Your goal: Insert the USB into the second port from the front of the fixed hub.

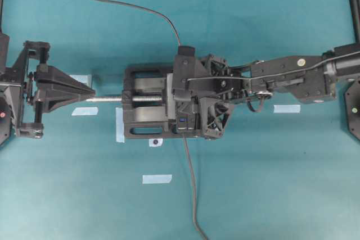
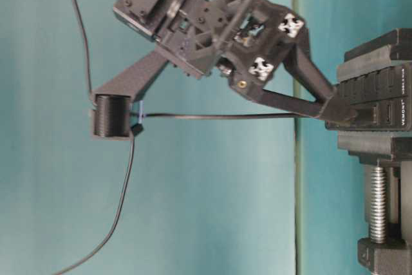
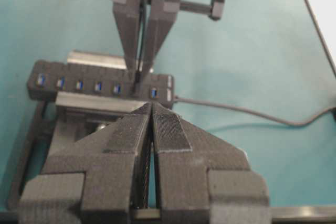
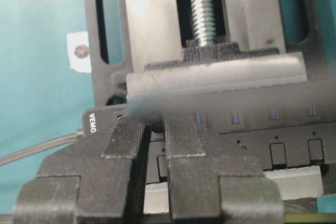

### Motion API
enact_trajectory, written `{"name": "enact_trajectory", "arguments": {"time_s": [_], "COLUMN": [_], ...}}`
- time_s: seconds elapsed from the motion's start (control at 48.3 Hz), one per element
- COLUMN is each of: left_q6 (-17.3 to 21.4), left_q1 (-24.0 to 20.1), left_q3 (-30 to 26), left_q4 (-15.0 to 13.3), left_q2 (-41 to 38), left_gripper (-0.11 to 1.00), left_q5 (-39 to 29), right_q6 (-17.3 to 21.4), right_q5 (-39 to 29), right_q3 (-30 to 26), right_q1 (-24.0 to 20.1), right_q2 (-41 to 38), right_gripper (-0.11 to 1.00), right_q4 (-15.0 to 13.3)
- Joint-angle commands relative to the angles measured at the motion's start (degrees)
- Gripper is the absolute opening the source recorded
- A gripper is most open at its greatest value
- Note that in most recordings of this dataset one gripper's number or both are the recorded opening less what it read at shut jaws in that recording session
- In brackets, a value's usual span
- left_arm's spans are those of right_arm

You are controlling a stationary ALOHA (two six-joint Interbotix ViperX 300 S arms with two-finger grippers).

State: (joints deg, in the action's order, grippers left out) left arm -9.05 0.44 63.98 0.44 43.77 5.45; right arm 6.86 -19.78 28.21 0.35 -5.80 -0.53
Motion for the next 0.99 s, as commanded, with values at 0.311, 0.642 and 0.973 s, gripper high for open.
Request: {"name": "enact_trajectory", "arguments": {"time_s": [0.311,0.642,0.973], "left_q6": [0.0,0.0,0.0], "left_q1": [0.0,0.0,0.0], "left_q3": [-1.14,-1.14,-1.23], "left_q4": [0.09,0.09,0.09], "left_q2": [-0.26,-0.44,-0.35], "left_gripper": [0.01,0.01,0.01], "left_q5": [0.44,0.26,0.26], "right_q6": [0.09,0.18,0.09], "right_q5": [-0.88,-1.49,-1.23], "right_q3": [-0.18,-0.09,-0.26], "right_q1": [-0.44,-1.05,-1.05], "right_q2": [-1.32,-1.85,-1.23], "right_gripper": [0.09,0.09,0.09], "right_q4": [0.0,0.0,0.0]}}
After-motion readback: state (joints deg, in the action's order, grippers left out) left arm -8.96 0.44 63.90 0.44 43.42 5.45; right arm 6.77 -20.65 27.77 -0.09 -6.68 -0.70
